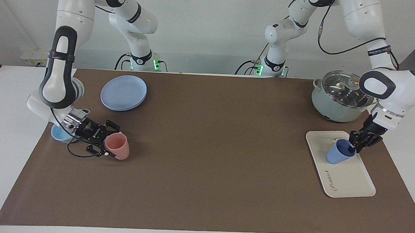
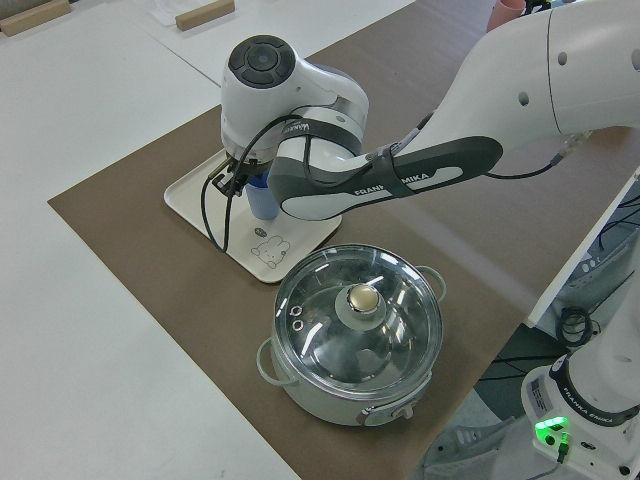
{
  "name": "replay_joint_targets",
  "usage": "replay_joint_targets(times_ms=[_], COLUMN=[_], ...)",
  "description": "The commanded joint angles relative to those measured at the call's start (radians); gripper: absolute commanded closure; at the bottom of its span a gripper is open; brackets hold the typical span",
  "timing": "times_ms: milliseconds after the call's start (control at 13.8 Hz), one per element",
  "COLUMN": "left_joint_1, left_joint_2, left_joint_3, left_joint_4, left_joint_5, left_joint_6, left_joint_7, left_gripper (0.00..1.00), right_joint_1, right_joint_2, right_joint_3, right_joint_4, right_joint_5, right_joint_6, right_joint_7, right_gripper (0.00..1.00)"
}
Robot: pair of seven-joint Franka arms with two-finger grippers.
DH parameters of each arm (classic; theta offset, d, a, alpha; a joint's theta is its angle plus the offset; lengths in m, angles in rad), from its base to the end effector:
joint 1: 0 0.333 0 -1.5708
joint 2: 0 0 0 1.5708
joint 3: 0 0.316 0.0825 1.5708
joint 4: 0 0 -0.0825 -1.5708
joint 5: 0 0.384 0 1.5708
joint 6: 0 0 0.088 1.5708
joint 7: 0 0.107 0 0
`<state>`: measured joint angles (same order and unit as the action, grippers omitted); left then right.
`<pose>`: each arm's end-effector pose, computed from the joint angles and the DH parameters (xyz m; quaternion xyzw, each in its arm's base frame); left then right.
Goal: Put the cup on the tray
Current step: 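Lower the cup onto the tray with the left gripper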
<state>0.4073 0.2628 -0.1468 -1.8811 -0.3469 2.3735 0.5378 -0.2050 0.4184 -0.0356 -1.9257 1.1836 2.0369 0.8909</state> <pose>0.6173 0.1664 0.3960 0.9818 -0.0219 0.1626 0.0961 0.6069 -0.0944 0.2748 -0.5221 0.7148 0.2618 0.3846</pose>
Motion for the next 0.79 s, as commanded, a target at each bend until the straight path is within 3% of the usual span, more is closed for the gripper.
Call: replay_joint_targets(times_ms=[0,72,289,506,722], left_joint_1=[-0.042,-0.044,-0.119,-0.198,-0.277], left_joint_2=[-0.092,-0.115,-0.172,-0.24,-0.307], left_joint_3=[0.009,0.003,0.0,-0.003,-0.003], left_joint_4=[0.028,0.055,0.12,0.086,0.005], left_joint_5=[0.085,0.182,0.31,0.332,0.332], left_joint_6=[-0.11,-0.169,-0.342,-0.46,-0.5], left_joint_7=[0.01,0.001,-0.09,-0.221,-0.352], left_gripper=[0.0,0.0,0.0,0.0,0.0], right_joint_1=[0.013,0.038,0.048,0.047,0.035], right_joint_2=[-0.023,-0.038,-0.063,-0.095,-0.124], right_joint_3=[0.002,0.0,-0.001,-0.001,-0.003], right_joint_4=[-0.041,-0.061,-0.068,-0.067,-0.067], right_joint_5=[0.018,0.016,0.008,-0.155,-0.309], right_joint_6=[0.11,0.138,0.198,0.275,0.276], right_joint_7=[-0.056,-0.07,-0.099,-0.168,-0.24], right_gripper=[0.15,0.03,0.01,0.01,0.01])
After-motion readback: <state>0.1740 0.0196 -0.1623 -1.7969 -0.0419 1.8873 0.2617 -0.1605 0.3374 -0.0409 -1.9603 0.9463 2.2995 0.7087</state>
